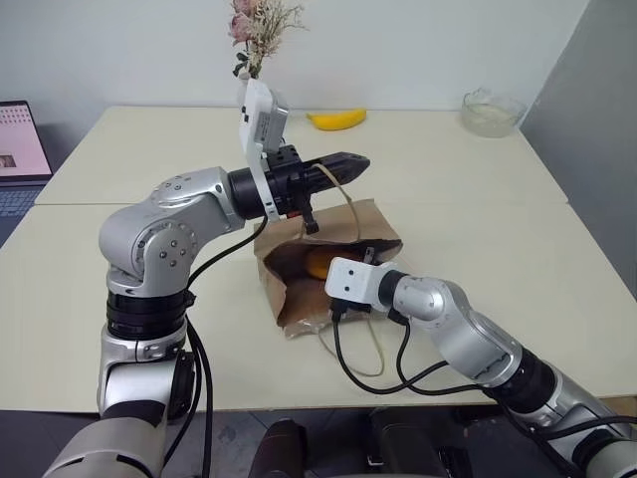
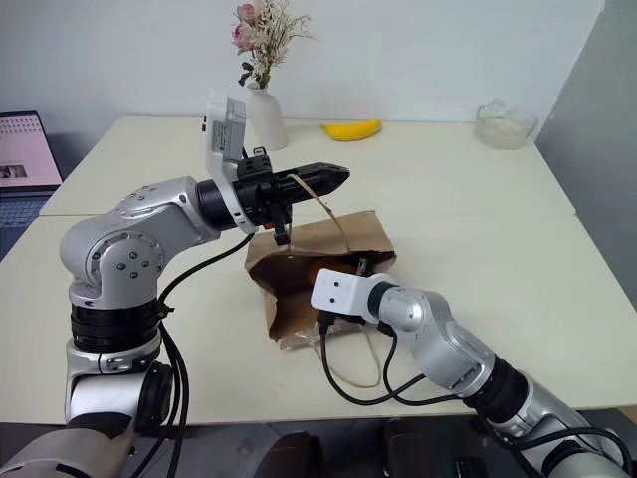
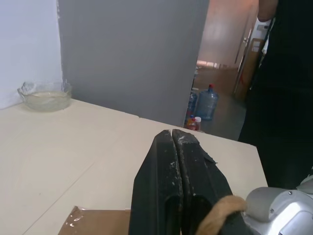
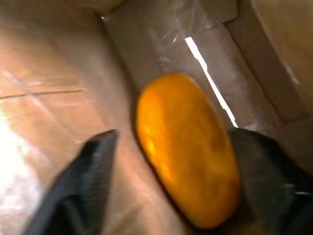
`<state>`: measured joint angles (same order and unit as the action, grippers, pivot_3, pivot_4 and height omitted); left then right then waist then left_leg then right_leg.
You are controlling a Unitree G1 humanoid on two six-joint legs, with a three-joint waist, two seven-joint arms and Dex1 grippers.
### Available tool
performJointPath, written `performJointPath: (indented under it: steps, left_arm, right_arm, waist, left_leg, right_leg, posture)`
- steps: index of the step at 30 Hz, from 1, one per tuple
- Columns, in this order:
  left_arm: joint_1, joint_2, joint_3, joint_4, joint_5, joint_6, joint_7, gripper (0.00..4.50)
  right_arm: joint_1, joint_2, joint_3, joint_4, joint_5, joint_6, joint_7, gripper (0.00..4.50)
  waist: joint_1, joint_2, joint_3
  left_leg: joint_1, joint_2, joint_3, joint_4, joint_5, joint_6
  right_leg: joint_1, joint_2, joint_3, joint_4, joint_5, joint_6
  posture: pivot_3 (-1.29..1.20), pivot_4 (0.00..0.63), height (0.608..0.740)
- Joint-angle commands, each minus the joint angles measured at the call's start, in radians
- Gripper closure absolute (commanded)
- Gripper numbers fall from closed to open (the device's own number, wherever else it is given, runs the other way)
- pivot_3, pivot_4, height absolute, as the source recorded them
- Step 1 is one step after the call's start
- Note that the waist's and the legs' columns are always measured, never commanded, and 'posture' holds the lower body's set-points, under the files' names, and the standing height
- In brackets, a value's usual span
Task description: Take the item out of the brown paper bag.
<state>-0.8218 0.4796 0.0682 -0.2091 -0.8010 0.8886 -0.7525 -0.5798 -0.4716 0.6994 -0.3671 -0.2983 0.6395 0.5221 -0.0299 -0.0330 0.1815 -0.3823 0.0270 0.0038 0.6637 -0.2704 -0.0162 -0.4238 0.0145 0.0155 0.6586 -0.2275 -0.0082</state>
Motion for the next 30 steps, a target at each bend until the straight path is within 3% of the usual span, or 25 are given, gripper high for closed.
performJointPath:
  steps: [1, 17, 22, 30]
  left_arm:
    - [-0.033, -0.001, 0.025, -0.002, -0.014, -0.013, 0.004, 4.5]
    - [-0.011, 0.004, 0.023, -0.025, -0.021, -0.015, 0.004, 4.5]
    - [0.002, 0.01, 0.028, -0.028, -0.012, -0.022, 0.015, 4.5]
    - [0.016, 0.035, 0.022, -0.001, 0.044, -0.067, 0.024, 4.5]
  right_arm:
    - [-0.037, -0.01, 0.027, 0.011, -0.102, -0.073, 0.01, 0.05]
    - [-0.163, 0.131, 0.043, 0.42, -0.252, -0.263, 0.059, 0.05]
    - [-0.156, 0.165, -0.01, 0.456, -0.245, -0.303, 0.035, 1.27]
    - [-0.11, 0.125, -0.091, 0.303, -0.196, -0.302, 0.141, 1.37]
  waist:
    - [0.0, 0.0, 0.0]
    - [-0.002, 0.0, 0.0]
    - [-0.002, 0.0, 0.0]
    - [-0.001, 0.0, 0.0]
  left_leg:
    - [0.0, 0.0, 0.0, 0.0, 0.0, 0.0]
    - [0.001, 0.0, 0.0, 0.0, 0.0, 0.0]
    - [0.001, 0.0, 0.0, 0.0, 0.0, 0.0]
    - [0.0, 0.0, 0.0, 0.0, 0.0, 0.0]
  right_leg:
    - [0.0, 0.0, 0.0, 0.0, 0.0, 0.0]
    - [0.0, 0.0, 0.0, 0.001, 0.0, 0.0]
    - [0.0, 0.0, 0.001, 0.001, 0.0, 0.0]
    - [0.0, 0.0, 0.0, 0.001, 0.0, 0.0]
  posture:
    - [0.0, 0.15, 0.74]
    - [0.0, 0.15, 0.74]
    - [0.0, 0.15, 0.74]
    - [0.0, 0.15, 0.74]
